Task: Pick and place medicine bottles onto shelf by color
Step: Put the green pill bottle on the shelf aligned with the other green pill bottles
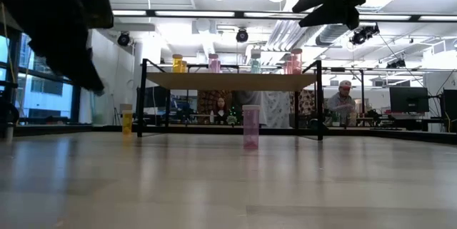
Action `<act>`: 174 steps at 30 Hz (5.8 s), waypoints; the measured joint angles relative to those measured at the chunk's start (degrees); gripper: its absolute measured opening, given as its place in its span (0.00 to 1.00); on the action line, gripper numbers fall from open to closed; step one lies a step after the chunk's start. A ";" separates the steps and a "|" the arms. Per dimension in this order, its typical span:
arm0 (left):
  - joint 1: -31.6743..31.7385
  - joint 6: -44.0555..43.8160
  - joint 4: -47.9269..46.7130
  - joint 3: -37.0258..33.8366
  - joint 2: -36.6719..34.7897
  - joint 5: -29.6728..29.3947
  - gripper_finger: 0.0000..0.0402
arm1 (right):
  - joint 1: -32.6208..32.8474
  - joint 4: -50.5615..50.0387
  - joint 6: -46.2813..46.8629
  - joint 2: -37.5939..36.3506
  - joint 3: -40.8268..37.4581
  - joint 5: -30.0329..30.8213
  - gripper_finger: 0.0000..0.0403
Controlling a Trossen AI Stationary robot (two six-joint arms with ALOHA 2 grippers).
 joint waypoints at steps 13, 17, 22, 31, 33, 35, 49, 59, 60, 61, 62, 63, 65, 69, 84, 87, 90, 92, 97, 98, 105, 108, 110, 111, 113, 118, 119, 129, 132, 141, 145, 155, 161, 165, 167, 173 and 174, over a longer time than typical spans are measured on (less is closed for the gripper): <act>0.54 13.04 4.04 5.36 0.00 1.06 0.29 | 1.09 16.00 -5.94 9.44 0.02 -8.35 0.49; 1.94 18.60 3.98 7.21 0.00 1.78 0.29 | 2.26 19.39 -6.70 12.28 0.02 -8.46 0.49; 3.99 24.00 3.89 8.48 0.02 3.20 0.29 | 4.04 21.97 -7.32 14.94 0.02 -8.47 0.49; 7.03 30.60 3.85 8.92 0.02 4.50 0.29 | 9.15 32.67 -10.37 19.73 0.02 -3.90 0.49; 7.63 32.63 3.85 8.92 0.02 4.52 0.29 | 10.62 34.20 -10.55 20.30 0.09 -1.92 0.49; 8.17 34.81 3.86 8.92 0.02 4.79 0.29 | 12.21 33.91 -10.55 20.89 1.22 1.20 0.49; 10.57 36.65 3.92 8.92 0.02 11.41 0.29 | 16.66 6.87 -4.36 28.78 21.68 10.06 0.48; 10.54 39.54 4.38 8.92 0.02 11.45 0.29 | 20.26 3.13 4.57 36.16 25.81 22.24 0.48; 10.54 40.07 4.38 8.92 0.02 11.44 0.29 | 20.41 3.12 5.98 36.80 25.81 23.92 0.48; 10.54 40.60 4.38 8.92 0.02 11.45 0.29 | 20.54 3.00 7.12 37.42 25.81 25.39 0.48; 10.54 41.11 4.38 8.92 0.04 11.45 0.29 | 20.55 3.01 8.00 38.03 25.81 26.34 0.48; 10.54 41.72 4.38 8.92 0.02 11.45 0.29 | 20.55 3.03 9.05 38.50 25.81 26.66 0.48; 10.54 43.04 4.38 8.92 0.02 11.45 0.29 | 20.34 3.07 10.44 39.38 25.81 26.39 0.48; 10.54 45.55 4.38 8.92 0.02 11.80 0.29 | 19.48 3.09 14.21 40.83 25.81 25.08 0.48; 10.54 57.26 8.28 8.90 0.04 19.50 0.29 | 12.92 5.57 10.44 41.28 25.81 15.05 0.49; 10.54 59.47 9.91 8.88 0.04 19.50 0.29 | 11.80 7.88 8.69 41.28 25.81 12.75 0.53; 10.54 60.90 11.35 8.87 0.04 19.50 0.29 | 11.04 9.18 6.72 41.28 25.81 10.23 0.58; 10.54 60.98 11.72 8.87 0.04 19.90 0.29 | 10.53 10.62 4.49 41.28 25.81 7.59 0.60; 10.51 60.53 12.31 8.87 0.04 22.24 0.29 | 9.43 15.39 -4.88 41.28 25.81 1.77 0.60; 10.51 60.08 12.45 8.87 0.04 22.57 0.29 | 9.24 16.43 -6.55 41.28 25.81 1.20 0.60; 10.51 58.48 13.06 8.87 0.04 22.93 0.29 | 7.98 19.86 -11.59 41.81 25.79 -0.64 0.58; 10.51 57.32 12.91 8.87 0.04 22.95 0.29 | 7.63 20.66 -11.78 43.22 25.77 -1.01 0.58; 10.51 56.96 12.81 8.87 0.04 22.96 0.29 | 7.61 21.64 -11.61 44.07 25.77 -1.13 0.58; 10.51 56.93 12.80 8.87 0.04 22.95 0.29 | 7.61 22.05 -11.65 44.42 25.75 -1.20 0.58; 10.51 56.93 12.79 8.87 0.04 22.95 0.29 | 7.61 23.47 -12.29 45.08 25.75 -1.95 0.58; 10.51 56.93 12.77 8.87 0.04 22.95 0.29 | 7.04 26.76 -14.75 46.32 25.75 -3.48 0.58; 10.51 56.93 12.77 8.87 0.04 22.95 0.29 | 6.89 26.79 -15.10 46.33 25.75 -3.46 0.58; 10.51 55.40 13.66 8.87 0.04 22.88 0.29 | 4.96 27.95 -13.77 46.68 25.75 -6.25 0.58; 10.51 55.74 14.51 8.86 0.04 22.85 0.29 | 4.62 28.39 -13.24 46.68 25.75 -8.00 0.58; 10.51 56.92 18.25 8.85 0.04 22.71 0.29 | 4.14 29.39 -13.09 46.68 25.75 -10.09 0.58; 10.51 57.36 18.99 8.85 0.04 22.71 0.29 | 3.74 29.34 -13.08 46.68 25.75 -10.28 0.58; 10.53 58.01 20.86 8.85 0.04 21.58 0.29 | 2.12 29.30 -11.60 46.68 25.75 -13.76 0.50; 10.54 58.55 21.18 8.85 0.04 21.35 0.29 | 1.54 29.31 -10.88 46.68 25.75 -15.50 0.43; 10.56 58.94 21.37 8.85 0.04 20.95 0.29 | 1.31 29.32 -8.98 46.68 25.75 -16.03 0.35; 10.56 59.49 21.41 8.85 0.04 20.83 0.29 | 1.33 29.45 -8.58 46.68 25.75 -16.18 0.32; 10.54 59.24 21.36 8.85 0.04 19.41 0.29 | 1.40 29.50 -8.15 46.68 25.75 -16.07 0.25; 10.54 59.26 21.36 8.85 0.04 19.41 0.29 | 1.40 29.54 -8.15 46.68 25.75 -16.07 0.24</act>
